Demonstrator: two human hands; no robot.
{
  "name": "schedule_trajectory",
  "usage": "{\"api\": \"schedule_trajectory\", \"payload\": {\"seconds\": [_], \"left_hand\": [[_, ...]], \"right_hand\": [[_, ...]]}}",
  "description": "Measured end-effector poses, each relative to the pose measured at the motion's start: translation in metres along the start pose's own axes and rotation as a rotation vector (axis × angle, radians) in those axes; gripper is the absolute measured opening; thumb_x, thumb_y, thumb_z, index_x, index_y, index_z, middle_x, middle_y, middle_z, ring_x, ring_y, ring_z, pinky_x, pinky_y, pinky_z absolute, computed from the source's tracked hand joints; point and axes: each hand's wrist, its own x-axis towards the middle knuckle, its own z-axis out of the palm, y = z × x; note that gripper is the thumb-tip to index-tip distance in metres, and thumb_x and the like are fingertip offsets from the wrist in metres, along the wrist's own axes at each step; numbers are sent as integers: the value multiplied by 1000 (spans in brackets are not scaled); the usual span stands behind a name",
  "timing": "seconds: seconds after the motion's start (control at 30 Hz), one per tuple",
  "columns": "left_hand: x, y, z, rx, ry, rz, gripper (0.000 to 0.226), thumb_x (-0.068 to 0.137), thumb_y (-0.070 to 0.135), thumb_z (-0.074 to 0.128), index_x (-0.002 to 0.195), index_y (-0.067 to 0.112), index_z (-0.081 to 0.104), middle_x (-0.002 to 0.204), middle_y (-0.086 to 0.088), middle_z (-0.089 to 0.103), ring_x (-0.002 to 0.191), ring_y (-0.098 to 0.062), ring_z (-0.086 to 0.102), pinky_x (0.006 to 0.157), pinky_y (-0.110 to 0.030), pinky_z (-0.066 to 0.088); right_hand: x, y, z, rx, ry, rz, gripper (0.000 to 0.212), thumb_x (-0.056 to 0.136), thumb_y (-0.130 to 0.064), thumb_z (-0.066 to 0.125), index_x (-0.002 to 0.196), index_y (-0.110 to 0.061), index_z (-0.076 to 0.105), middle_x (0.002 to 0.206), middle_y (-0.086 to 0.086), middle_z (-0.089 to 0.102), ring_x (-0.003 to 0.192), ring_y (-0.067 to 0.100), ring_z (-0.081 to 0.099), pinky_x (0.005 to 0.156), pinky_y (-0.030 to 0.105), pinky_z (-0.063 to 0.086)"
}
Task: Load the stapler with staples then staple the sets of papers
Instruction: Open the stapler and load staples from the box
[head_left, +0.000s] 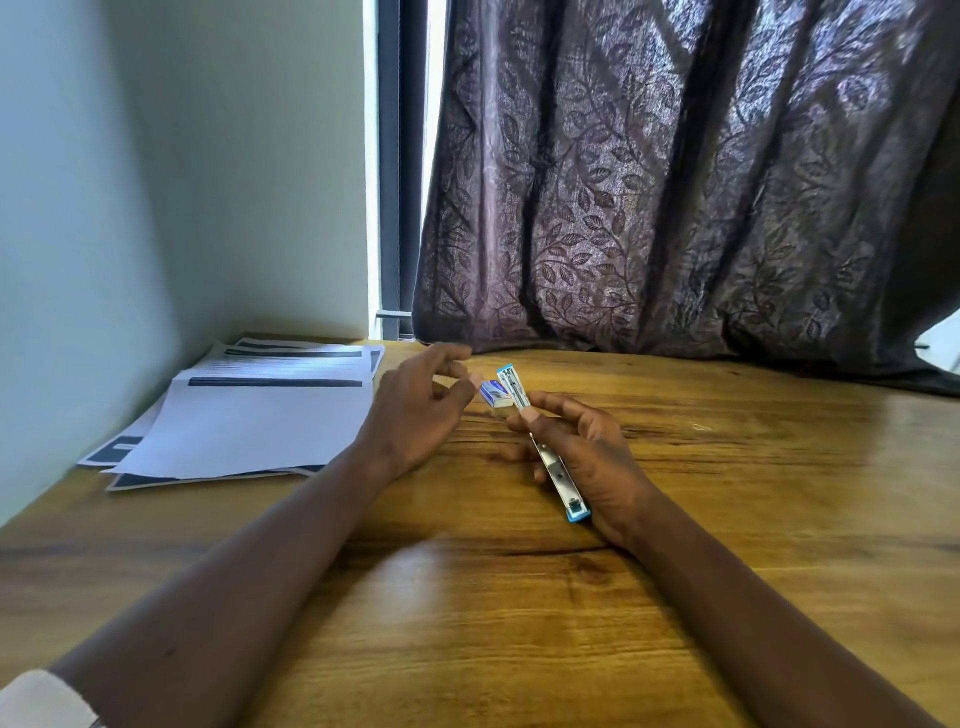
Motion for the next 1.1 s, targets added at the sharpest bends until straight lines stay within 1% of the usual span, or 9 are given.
{"api": "schedule_trajectory", "payload": {"seconds": [0.1,0.17,0.27,0.4,0.57,0.77,0.9,0.97,1.1], "left_hand": [[-1,2,6,-164,-105,-86,54,98,39,64,148,31,45,126,6,64,96,-16,74,76,-34,62],[-1,2,7,-261,-163,-106,53,97,33,66,147,27,47,119,2,68,87,-15,76,70,-29,58],[1,-1,4,-360,-188,-108,30,95,17,71,124,16,66,95,-7,76,79,-18,75,70,-30,60],[-2,1,2,-484,-246,-96,16,90,9,75,106,9,71,91,-12,76,78,-19,74,73,-33,62],[-7,8,3,-492,-308,-46,21,86,6,78,106,3,71,92,-17,77,77,-20,74,71,-31,63],[-9,12,5,-484,-262,8,17,82,4,81,96,5,73,89,-13,78,77,-22,74,75,-36,64],[-8,8,7,-361,-118,25,17,81,10,84,95,13,75,88,-5,79,79,-21,77,78,-41,65],[-8,5,8,-209,-21,68,17,80,17,87,92,19,74,86,4,78,77,-10,74,74,-29,63],[-8,5,5,-72,92,143,20,77,19,89,88,23,73,85,11,76,76,1,71,69,-13,56]], "right_hand": [[-3,-3,0,-158,-40,-52,42,91,-17,71,131,-12,60,102,10,77,75,21,74,45,21,46],[-6,-3,-1,-371,-63,-163,40,93,-16,71,132,-16,61,102,0,76,79,9,73,59,20,53],[-5,0,-10,-744,-74,-377,44,91,-24,75,133,-21,64,118,-13,72,107,-2,67,93,21,53],[-2,-1,-18,-969,19,-472,44,89,-41,73,128,-24,68,112,-14,74,101,0,67,89,28,55],[-3,-5,-20,-959,123,-504,22,88,-36,76,106,-22,74,90,-12,74,81,0,64,69,13,46],[-2,-6,-21,-801,195,-366,17,87,-42,76,85,-25,71,72,-5,67,62,8,61,56,26,50],[-5,-10,-15,-546,152,-206,14,95,-29,69,100,-16,73,84,10,75,66,24,74,58,36,62],[-4,-11,-13,-423,174,-101,16,99,-22,64,110,-12,70,87,12,77,70,26,76,63,41,64],[-4,-14,-17,-310,170,41,21,99,-3,59,119,-8,62,88,18,77,70,28,75,60,30,63]]}}
